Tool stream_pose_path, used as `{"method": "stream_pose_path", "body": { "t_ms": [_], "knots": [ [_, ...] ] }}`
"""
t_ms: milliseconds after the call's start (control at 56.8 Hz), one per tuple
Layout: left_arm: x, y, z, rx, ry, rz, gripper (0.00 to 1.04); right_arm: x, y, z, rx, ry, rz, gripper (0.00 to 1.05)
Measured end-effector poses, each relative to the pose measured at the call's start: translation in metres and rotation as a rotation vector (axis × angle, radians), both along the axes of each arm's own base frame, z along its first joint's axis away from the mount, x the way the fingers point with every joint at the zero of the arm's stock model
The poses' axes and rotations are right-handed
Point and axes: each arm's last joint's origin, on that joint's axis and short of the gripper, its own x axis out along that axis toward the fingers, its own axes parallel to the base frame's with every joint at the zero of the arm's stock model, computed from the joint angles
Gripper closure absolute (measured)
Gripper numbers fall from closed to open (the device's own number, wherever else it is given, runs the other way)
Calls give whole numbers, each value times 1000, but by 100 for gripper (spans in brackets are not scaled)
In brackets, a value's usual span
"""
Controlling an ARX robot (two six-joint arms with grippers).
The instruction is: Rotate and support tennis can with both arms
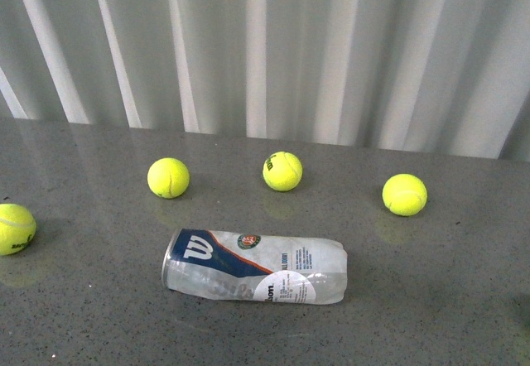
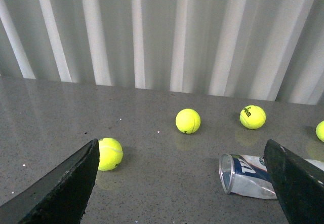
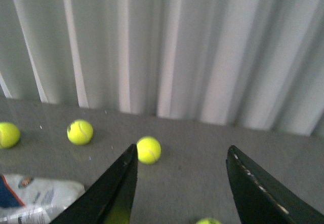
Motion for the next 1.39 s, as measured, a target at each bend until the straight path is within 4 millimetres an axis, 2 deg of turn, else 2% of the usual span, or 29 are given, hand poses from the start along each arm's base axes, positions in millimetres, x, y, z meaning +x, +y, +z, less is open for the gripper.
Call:
{"method": "stream_pose_path", "body": {
  "t_ms": [88, 194, 247, 317, 405, 863, 1181, 1339, 1392],
  "knots": [
    [0, 0, 0, 0, 0, -2, 7, -15, -3, -34, 33, 13, 49, 73],
    [0, 0, 0, 0, 0, -2, 7, -17, -12, -58, 50, -1, 47, 90],
    [0, 0, 0, 0, 0, -2, 7, -17, -17, -61, 50, 0, 45, 102],
    [0, 0, 0, 0, 0, -1, 7, -17, -24, -61, 56, -2, 74, 101],
    [0, 0, 0, 0, 0, -2, 7, -17, -31, -61, 59, -9, 23, 101],
    [0, 0, 0, 0, 0, -2, 7, -17, -32, -61, 59, -9, 25, 101],
    [0, 0, 0, 0, 0, -2, 7, -17, -32, -61, 59, -9, 25, 46],
    [0, 0, 0, 0, 1, -2, 7, -17, -32, -61, 59, -9, 25, 9],
    [0, 0, 0, 0, 1, -2, 7, -17, -32, -61, 60, -9, 25, 5]
  ]
}}
